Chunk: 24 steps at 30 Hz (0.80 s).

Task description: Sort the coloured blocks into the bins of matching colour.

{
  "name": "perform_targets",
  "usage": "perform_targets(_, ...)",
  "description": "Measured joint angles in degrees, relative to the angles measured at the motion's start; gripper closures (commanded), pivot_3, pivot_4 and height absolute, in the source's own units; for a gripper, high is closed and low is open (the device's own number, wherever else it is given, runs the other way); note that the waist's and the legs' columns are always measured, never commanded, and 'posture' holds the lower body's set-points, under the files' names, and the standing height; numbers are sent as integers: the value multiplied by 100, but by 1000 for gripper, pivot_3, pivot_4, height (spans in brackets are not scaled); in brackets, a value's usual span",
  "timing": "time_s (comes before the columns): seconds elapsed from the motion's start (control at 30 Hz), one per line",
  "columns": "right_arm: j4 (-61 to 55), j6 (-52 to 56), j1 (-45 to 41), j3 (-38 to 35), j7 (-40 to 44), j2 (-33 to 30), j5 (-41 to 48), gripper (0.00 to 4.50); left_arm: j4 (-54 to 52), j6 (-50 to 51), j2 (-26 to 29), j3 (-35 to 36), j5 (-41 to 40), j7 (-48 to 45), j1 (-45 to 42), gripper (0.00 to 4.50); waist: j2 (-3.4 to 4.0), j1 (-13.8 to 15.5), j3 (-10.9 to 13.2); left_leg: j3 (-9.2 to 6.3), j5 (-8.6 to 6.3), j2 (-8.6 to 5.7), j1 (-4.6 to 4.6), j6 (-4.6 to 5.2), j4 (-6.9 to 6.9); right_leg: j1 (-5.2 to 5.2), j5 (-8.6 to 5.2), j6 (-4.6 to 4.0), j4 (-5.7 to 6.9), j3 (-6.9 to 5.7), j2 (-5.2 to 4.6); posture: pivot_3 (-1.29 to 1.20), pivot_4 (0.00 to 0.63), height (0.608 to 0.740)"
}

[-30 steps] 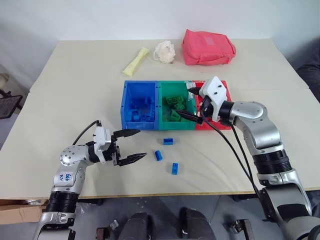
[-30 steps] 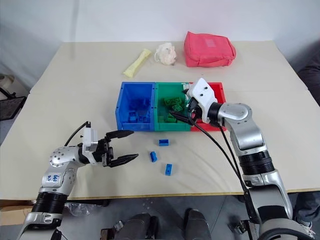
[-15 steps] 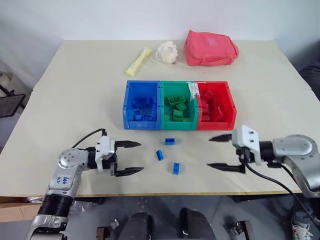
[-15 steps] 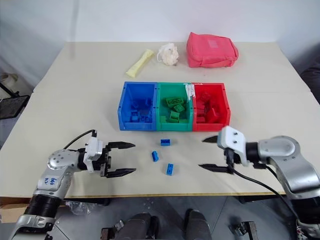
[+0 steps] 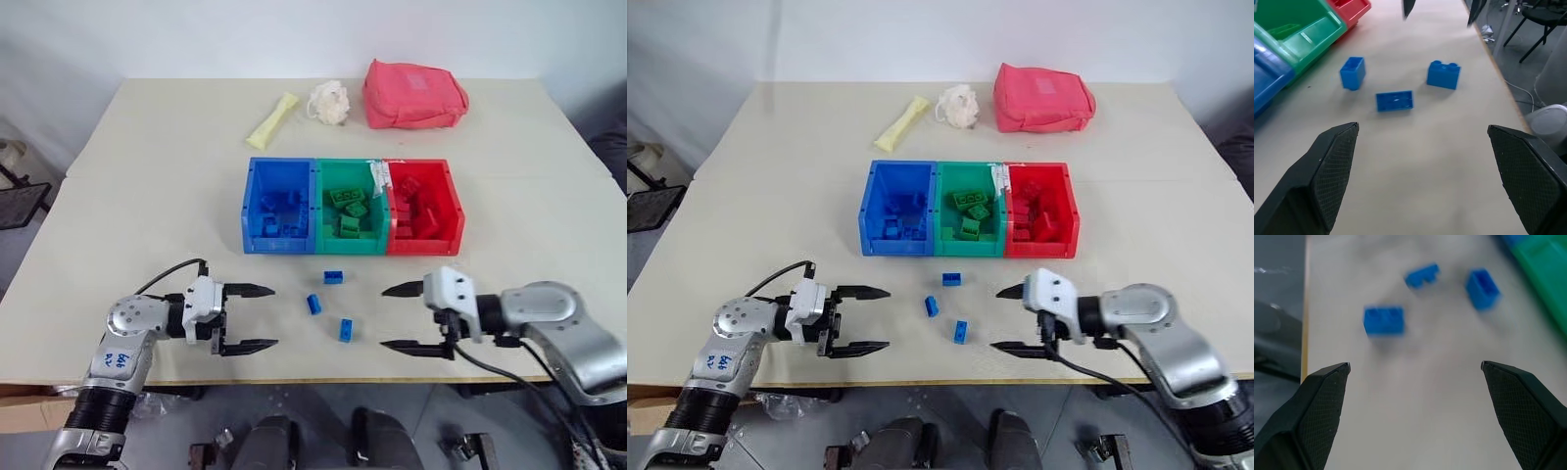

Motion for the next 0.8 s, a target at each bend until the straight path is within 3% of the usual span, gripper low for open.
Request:
perform_targets(0.2,150,82,-416,785,-236,517,-376,15,-429,97,2,99,-100,176,425,0,0,-7,0,-10,0,-8,0,1,0,3,0,0,3,4,2,0,150,740)
perform_targets(0.23,231,63,-451,905,-267,583,-493,189,-510,109,2,115,-105,209,499,0,0,-13,0,-10,0,-8,-1,1,0,1,0,-1,3,4,3,0,150,740)
perform_targets(0.3,378,34,-451,1090,-295,654,-637,585,-617,150,2,159,-119,278,612,0,0,-5,0,-12,0,-7,-1,1,-1,0,-2,-4,7,3,4,0,150,740)
perform_targets(0.53,408,-3,-457,1181,-355,840,-751,2953,-883,272,2,174,-184,461,783,0,0,-13,0,-12,0,-6,-1,1,-1,0,-2,-4,8,1,7,0,150,740)
perform_targets(0.8,394,34,-683,1035,-421,1050,-637,3063,-1130,467,-222,350,-290,1094,828,0,0,-9,0,-12,0,-7,-1,1,0,0,-2,-4,9,2,8,0,150,740)
